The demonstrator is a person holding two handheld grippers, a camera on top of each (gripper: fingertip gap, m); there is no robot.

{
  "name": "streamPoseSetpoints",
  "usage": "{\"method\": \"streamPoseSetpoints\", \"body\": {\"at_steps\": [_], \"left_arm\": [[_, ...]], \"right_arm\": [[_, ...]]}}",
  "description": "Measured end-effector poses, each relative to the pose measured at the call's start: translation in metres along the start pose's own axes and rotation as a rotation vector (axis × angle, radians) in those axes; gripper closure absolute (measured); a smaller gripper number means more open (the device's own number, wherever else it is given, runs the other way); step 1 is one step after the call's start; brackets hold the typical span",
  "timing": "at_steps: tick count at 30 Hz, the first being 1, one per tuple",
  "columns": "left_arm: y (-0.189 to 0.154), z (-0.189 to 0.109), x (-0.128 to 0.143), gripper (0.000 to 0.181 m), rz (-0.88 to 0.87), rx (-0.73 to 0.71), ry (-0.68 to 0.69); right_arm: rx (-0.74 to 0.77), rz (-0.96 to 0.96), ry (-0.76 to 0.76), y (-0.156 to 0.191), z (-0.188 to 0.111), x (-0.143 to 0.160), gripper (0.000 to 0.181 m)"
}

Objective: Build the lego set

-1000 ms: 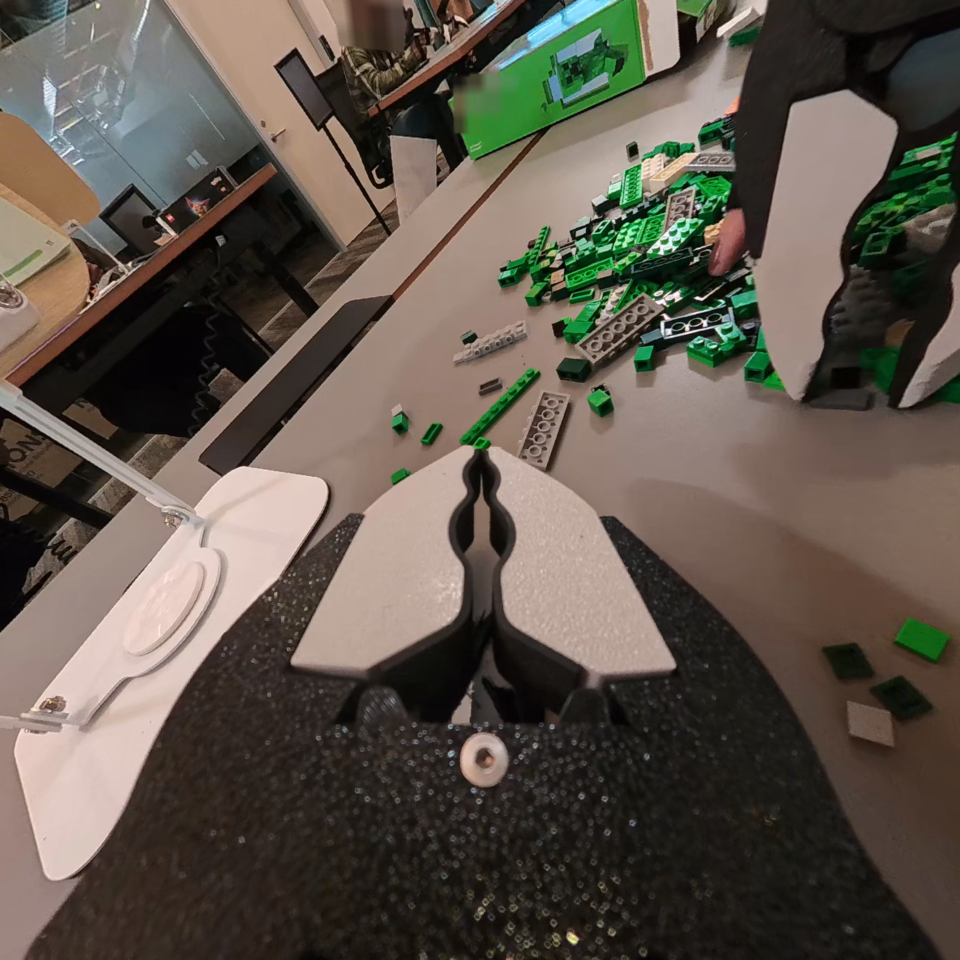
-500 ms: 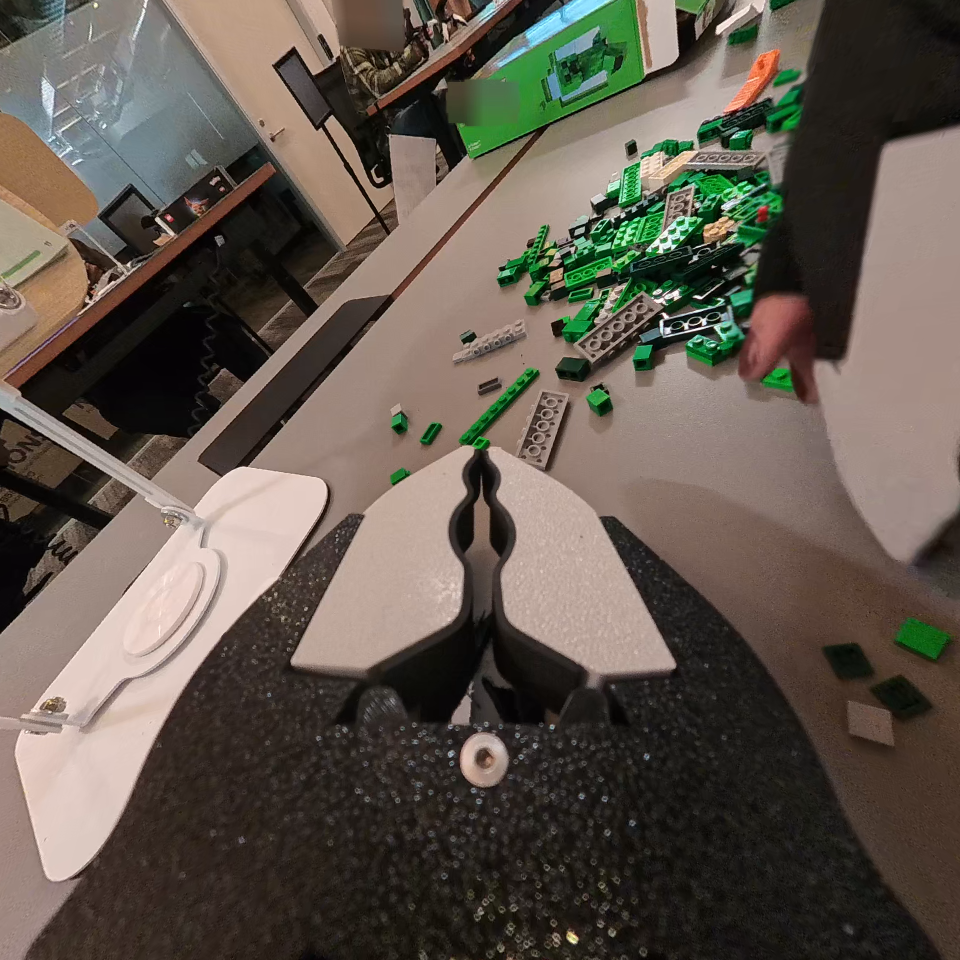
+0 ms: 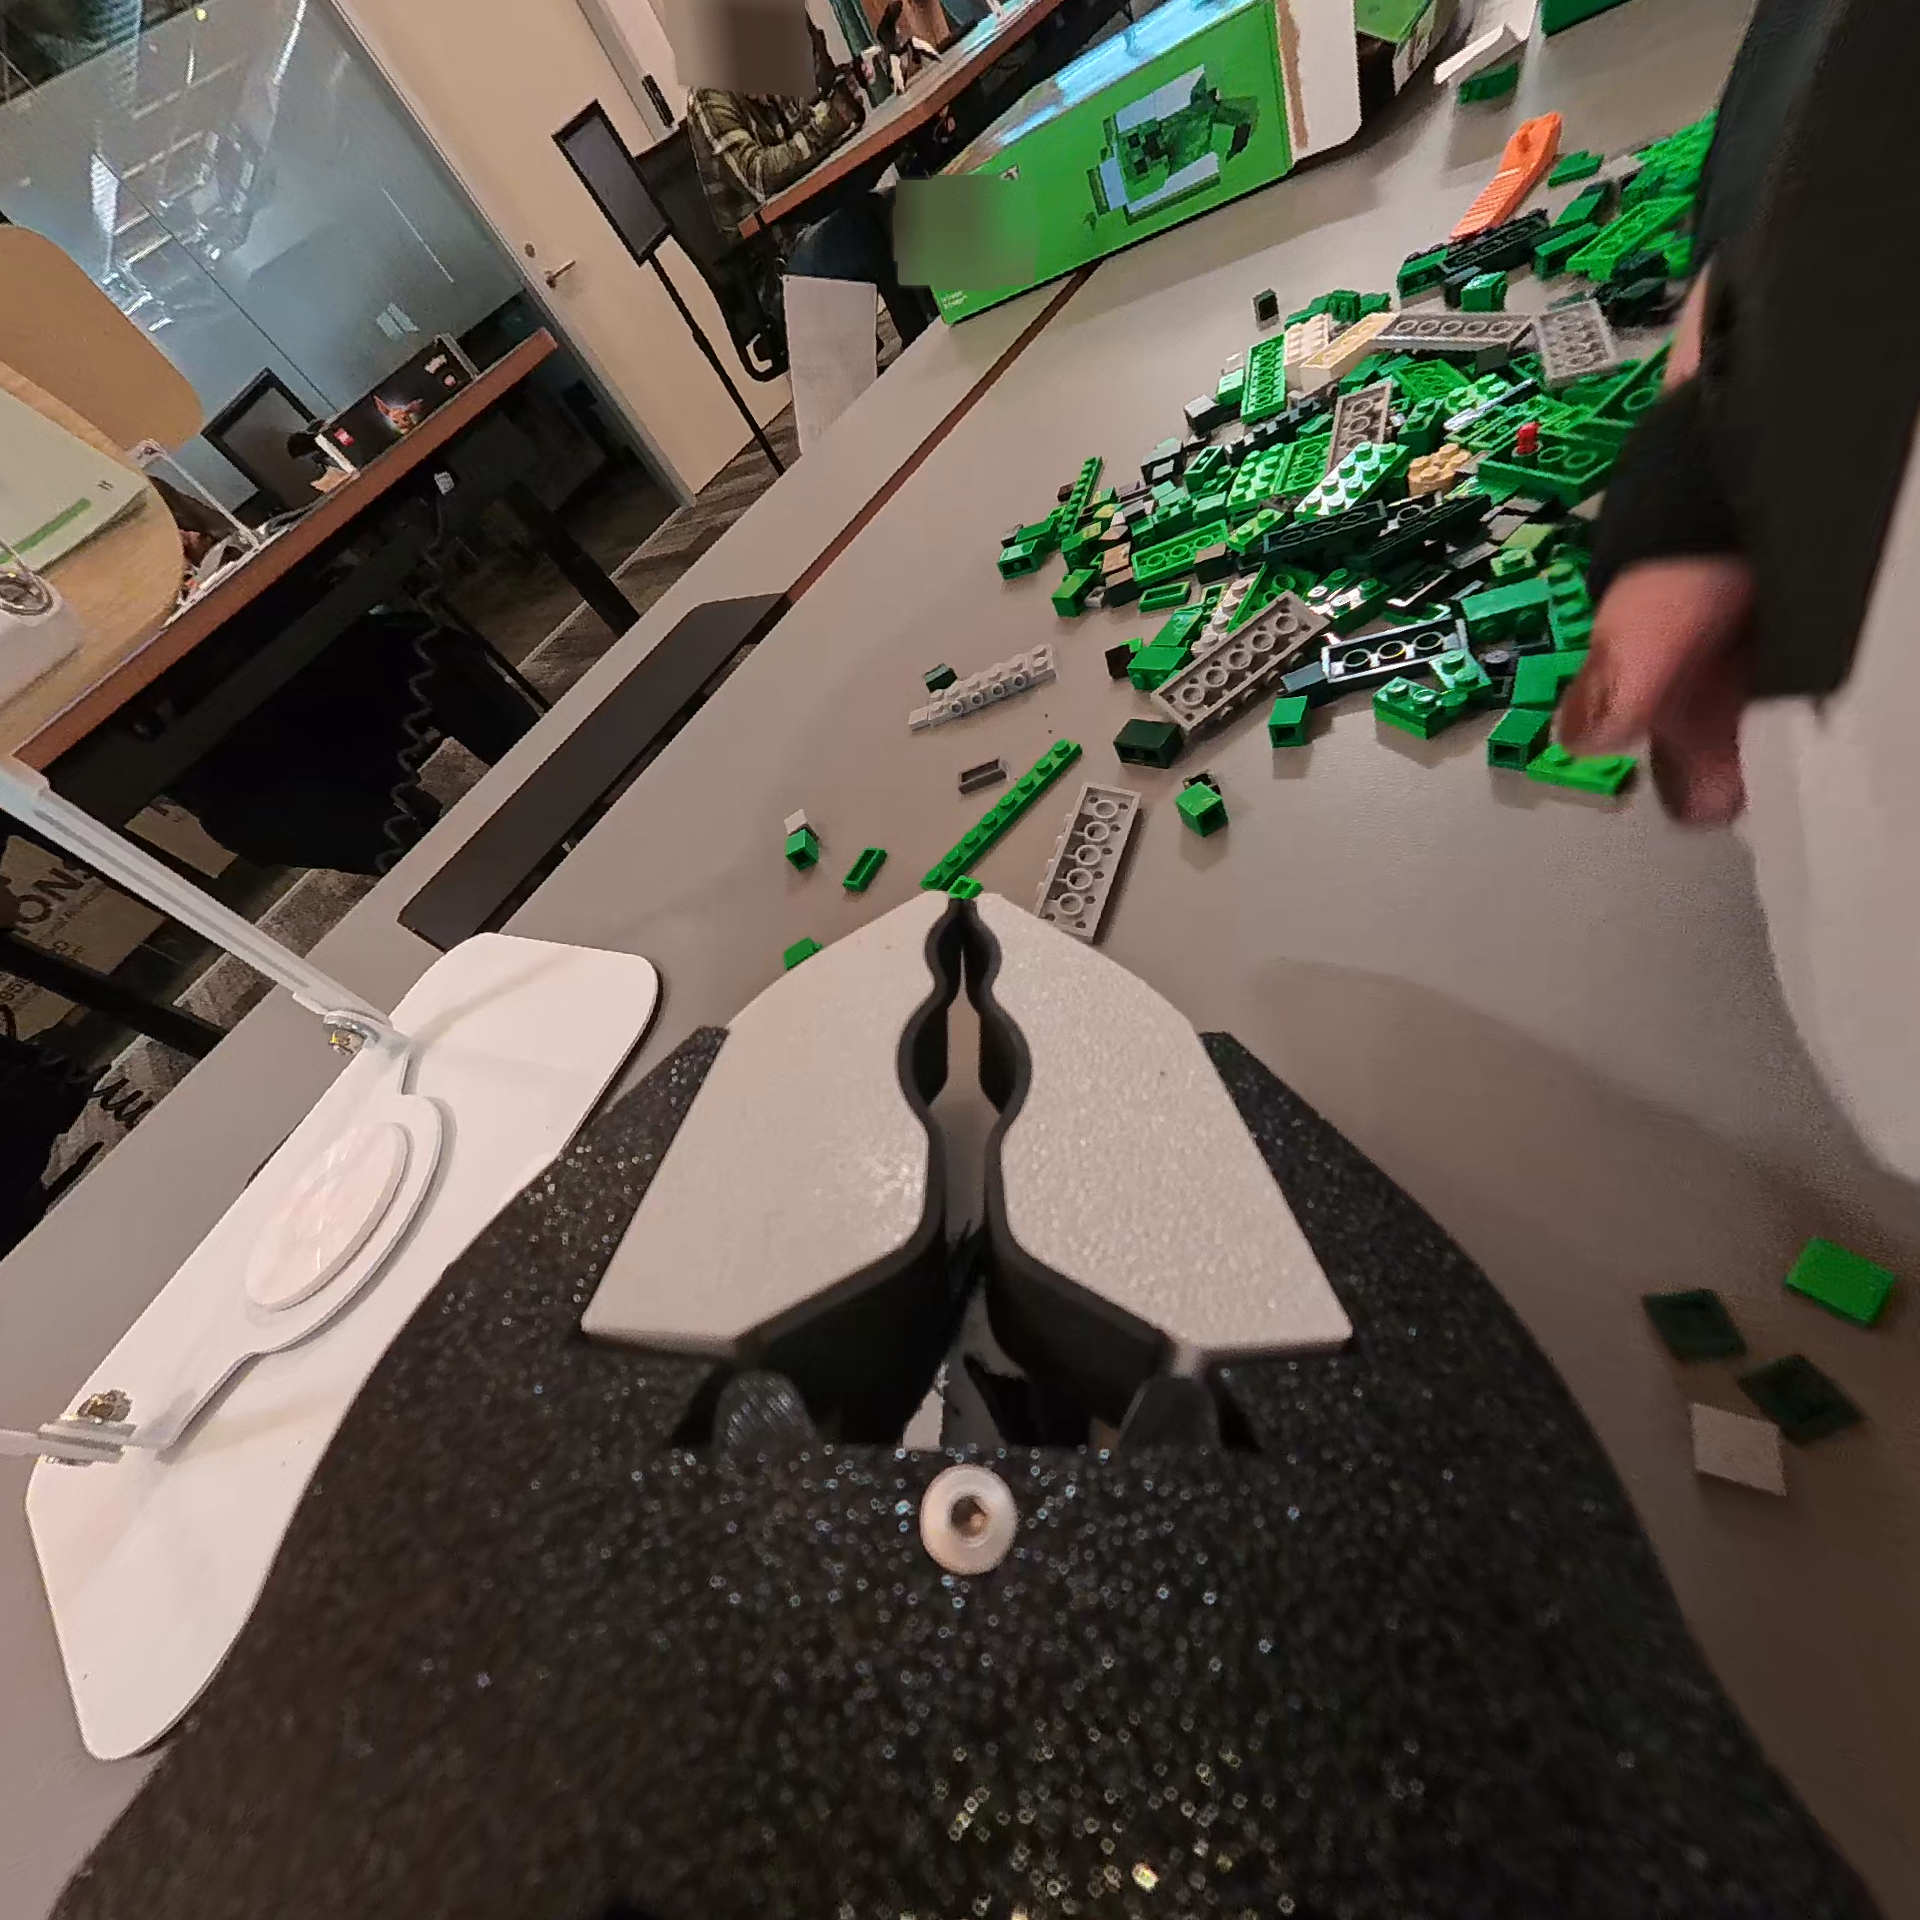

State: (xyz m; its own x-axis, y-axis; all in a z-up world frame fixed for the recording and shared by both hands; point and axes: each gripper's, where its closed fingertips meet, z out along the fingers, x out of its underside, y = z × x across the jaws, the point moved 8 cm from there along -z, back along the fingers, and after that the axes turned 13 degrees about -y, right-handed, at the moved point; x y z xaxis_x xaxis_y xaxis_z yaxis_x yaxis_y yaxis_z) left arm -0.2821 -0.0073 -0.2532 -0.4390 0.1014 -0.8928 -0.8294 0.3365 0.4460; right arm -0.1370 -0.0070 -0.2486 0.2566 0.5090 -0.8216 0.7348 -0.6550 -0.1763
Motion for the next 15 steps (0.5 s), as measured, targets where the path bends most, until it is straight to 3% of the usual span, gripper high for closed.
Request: {"method": "streamPoseSetpoints", "body": {"at_steps": [8, 15], "left_arm": [[0.000, 0.000, 0.000, 0.181, 0.002, 0.002, 0.003], [0.000, 0.000, 0.000, 0.181, 0.002, 0.001, 0.002]], "right_arm": [[0.270, 0.160, -0.160, -0.007, -0.067, 0.034, 0.161], [0.332, 0.190, -0.189, -0.008, -0.080, 0.048, 0.166]]}}
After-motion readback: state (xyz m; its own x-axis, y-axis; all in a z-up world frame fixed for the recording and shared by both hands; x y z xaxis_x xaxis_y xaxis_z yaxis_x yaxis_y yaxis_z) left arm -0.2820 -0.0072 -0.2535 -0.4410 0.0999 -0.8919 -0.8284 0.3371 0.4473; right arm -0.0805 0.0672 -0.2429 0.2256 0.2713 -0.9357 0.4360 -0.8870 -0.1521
